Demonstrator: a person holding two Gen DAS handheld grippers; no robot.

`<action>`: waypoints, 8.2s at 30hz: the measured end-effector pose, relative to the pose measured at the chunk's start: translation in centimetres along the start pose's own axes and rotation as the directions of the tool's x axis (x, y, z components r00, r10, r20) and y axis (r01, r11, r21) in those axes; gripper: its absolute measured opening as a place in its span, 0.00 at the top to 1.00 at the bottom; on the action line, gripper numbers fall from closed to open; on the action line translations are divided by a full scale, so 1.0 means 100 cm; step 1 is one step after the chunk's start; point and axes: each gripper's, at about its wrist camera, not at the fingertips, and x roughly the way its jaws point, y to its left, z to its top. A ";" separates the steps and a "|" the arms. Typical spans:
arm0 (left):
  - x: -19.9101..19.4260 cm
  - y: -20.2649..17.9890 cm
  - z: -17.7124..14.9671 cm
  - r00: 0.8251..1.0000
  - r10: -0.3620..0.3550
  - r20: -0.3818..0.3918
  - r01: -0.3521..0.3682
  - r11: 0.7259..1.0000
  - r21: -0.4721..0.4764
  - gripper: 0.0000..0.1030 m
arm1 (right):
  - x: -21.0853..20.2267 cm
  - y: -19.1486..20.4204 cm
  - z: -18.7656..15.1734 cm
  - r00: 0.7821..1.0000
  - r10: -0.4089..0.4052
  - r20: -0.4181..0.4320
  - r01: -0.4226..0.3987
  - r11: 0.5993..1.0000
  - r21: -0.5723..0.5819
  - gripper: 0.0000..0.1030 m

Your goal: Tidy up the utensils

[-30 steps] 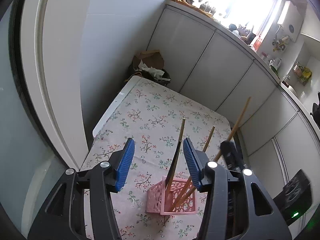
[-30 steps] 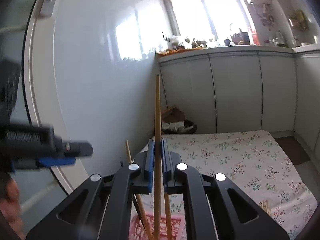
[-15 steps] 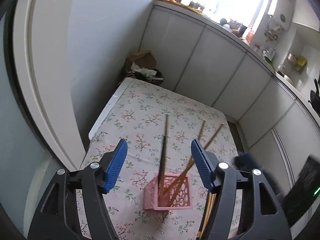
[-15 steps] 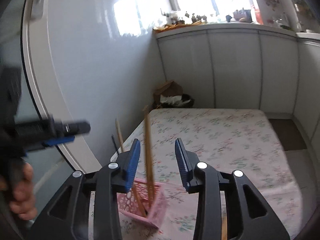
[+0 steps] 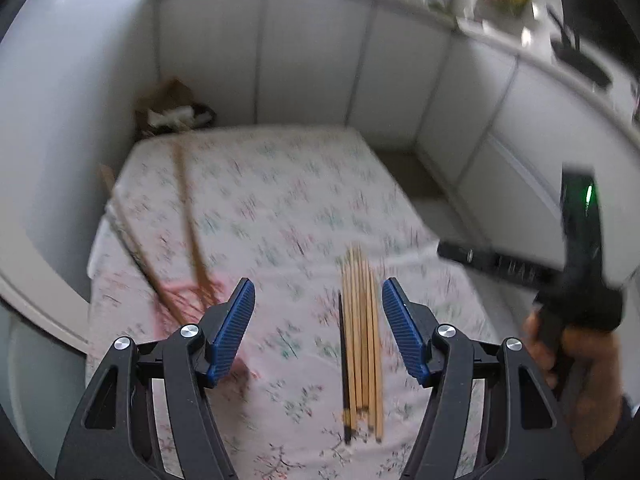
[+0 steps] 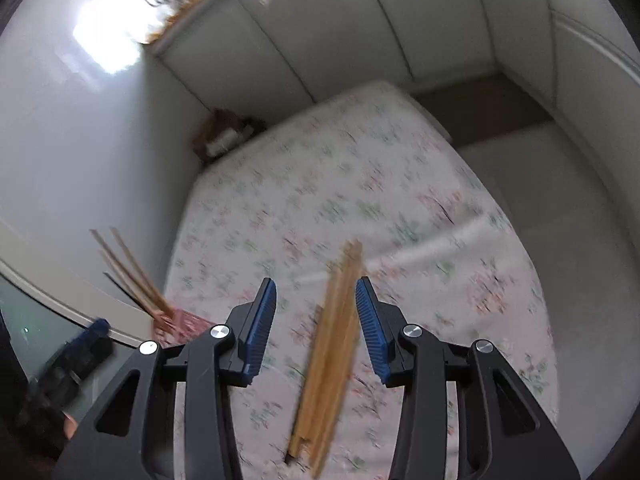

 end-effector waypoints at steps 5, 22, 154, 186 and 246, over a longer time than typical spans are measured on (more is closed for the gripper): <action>0.059 -0.013 -0.015 0.987 -0.007 -0.162 0.008 1.000 0.005 0.42 | 0.009 -0.019 -0.004 0.997 -0.015 -0.079 0.018 0.999 0.044 0.65; 0.162 0.000 -0.048 0.910 -0.023 -0.415 -0.015 0.996 -0.090 0.78 | 0.024 -0.027 -0.010 0.987 0.024 -0.156 -0.012 0.997 0.079 0.81; -0.056 0.162 0.010 0.966 0.145 0.213 -0.064 0.935 -0.348 0.91 | 0.060 0.199 -0.063 0.844 0.305 0.441 -0.063 0.873 -0.484 0.92; 0.081 -0.014 -0.020 0.974 -0.032 -0.224 0.031 0.999 -0.009 0.80 | 0.039 -0.006 -0.012 0.980 -0.063 -0.188 0.060 0.998 -0.023 0.57; 0.076 -0.009 0.001 0.987 -0.132 -0.094 0.120 0.985 -0.125 0.94 | 0.127 0.014 -0.031 0.925 -0.072 -0.372 0.029 0.992 -0.120 0.84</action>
